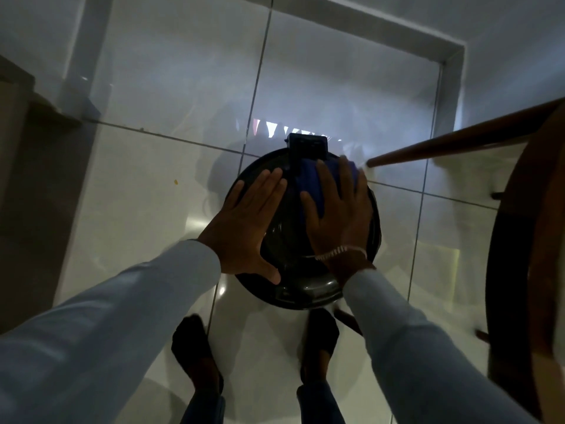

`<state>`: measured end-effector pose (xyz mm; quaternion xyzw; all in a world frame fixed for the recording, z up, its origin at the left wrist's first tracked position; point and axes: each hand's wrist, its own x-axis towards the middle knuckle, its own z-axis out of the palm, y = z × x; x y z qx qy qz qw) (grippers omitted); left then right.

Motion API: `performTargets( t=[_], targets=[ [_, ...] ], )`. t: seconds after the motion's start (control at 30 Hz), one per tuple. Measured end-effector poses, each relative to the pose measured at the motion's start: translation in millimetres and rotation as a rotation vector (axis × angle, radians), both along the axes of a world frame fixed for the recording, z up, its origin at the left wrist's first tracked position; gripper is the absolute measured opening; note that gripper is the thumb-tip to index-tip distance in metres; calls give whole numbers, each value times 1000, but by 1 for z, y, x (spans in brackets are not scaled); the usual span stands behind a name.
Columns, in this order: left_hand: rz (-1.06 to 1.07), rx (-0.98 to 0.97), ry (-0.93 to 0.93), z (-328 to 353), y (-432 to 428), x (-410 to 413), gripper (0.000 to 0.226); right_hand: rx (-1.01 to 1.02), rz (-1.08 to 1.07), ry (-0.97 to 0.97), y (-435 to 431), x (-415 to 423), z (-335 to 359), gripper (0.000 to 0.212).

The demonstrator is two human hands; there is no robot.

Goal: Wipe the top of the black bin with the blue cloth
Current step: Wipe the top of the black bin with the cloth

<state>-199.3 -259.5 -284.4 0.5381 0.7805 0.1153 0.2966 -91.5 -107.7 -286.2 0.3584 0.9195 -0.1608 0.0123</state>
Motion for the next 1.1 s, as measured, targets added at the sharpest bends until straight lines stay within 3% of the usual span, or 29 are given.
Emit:
performTargets(
  t=[0.17, 0.27, 0.4, 0.5, 0.57, 0.67, 0.77, 0.83, 1.0, 1.1],
  targets=[
    [-8, 12, 36, -1, -1, 0, 140, -48, -305, -39, -82, 51, 9, 70],
    [-25, 10, 40, 4, -1, -1, 122, -184, -316, -32, -129, 44, 18, 72],
    [-96, -109, -69, 25, -1, -14, 117, -382, -336, 218, -103, 53, 38, 54],
    [201, 90, -176, 45, -10, -2, 90, -228, -295, 264, -36, 61, 39, 50],
    [375, 282, -161, 51, -9, 36, 77, -267, -228, 222, 0, 53, 31, 47],
    [282, 226, -83, 37, -1, 107, 89, -286, 22, 126, 21, 43, 7, 46],
    [208, 80, 149, 8, 2, 133, 109, -225, 88, 123, 26, 45, -12, 49],
    [215, 114, 182, -4, -1, 130, 103, -187, 102, 158, 26, 48, -20, 51],
    [236, 323, 155, -14, -6, 112, 59, -139, 125, 199, 26, 50, -26, 54],
    [368, 388, 66, -6, -2, 97, 52, -132, 127, 196, 25, 51, -27, 54]
  ],
)
